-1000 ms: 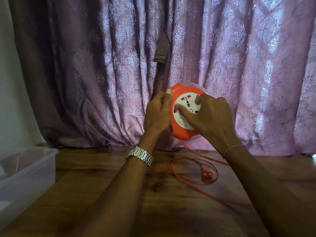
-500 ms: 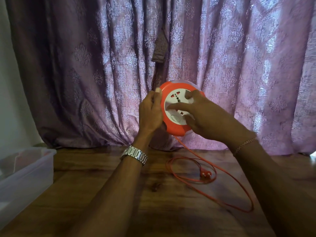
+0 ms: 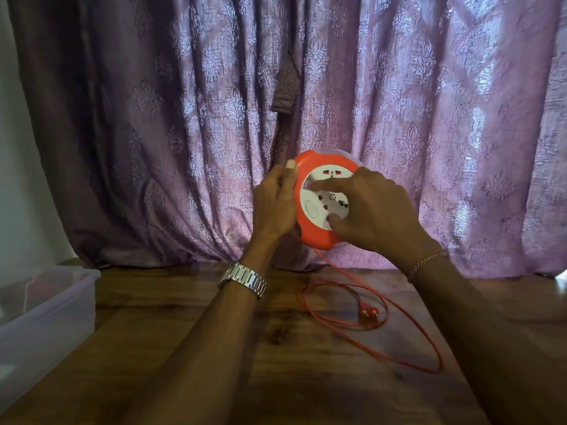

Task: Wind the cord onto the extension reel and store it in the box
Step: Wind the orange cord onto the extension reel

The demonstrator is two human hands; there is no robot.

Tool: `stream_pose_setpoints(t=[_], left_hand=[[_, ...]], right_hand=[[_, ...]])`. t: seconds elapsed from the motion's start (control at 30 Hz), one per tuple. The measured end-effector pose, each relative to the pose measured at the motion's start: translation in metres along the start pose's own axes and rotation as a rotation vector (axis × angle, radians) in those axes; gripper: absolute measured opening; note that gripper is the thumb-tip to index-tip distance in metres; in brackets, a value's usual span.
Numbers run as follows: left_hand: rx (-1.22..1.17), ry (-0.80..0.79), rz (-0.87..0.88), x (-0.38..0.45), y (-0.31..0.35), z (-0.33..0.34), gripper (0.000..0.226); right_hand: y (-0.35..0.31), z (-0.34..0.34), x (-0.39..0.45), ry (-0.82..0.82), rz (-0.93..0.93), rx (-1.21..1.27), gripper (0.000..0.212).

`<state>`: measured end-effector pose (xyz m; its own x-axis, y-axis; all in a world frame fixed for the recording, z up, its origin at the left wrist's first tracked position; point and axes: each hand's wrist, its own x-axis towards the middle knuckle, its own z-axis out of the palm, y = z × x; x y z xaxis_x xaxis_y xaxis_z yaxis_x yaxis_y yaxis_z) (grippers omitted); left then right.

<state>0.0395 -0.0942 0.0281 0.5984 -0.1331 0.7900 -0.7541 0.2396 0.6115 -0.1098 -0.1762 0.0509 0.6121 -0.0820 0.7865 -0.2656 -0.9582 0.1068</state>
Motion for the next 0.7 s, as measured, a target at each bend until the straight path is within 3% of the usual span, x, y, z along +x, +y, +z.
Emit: stream_pose_setpoints(t=[0.17,0.4,0.57,0.63,0.7], left_hand=[[-0.009,0.012,-0.012,0.002,-0.001,0.0,0.047],[0.01,0.001,0.0,0.001,-0.003,0.0,0.066],[-0.009,0.012,-0.023,0.002,-0.003,-0.002,0.053],[-0.025,0.024,-0.023,0.002,-0.004,-0.004,0.058],[-0.041,0.032,-0.016,0.003,-0.004,-0.005,0.065]], right_hand=[[-0.003,0.005,0.003,0.168,0.218,0.139,0.07],[0.001,0.015,0.004,0.138,0.204,0.054,0.08],[0.002,0.003,0.005,0.21,0.099,-0.047,0.052],[0.006,-0.001,0.006,0.141,-0.032,-0.017,0.037],[0.01,-0.002,0.007,-0.008,-0.154,0.053,0.038]])
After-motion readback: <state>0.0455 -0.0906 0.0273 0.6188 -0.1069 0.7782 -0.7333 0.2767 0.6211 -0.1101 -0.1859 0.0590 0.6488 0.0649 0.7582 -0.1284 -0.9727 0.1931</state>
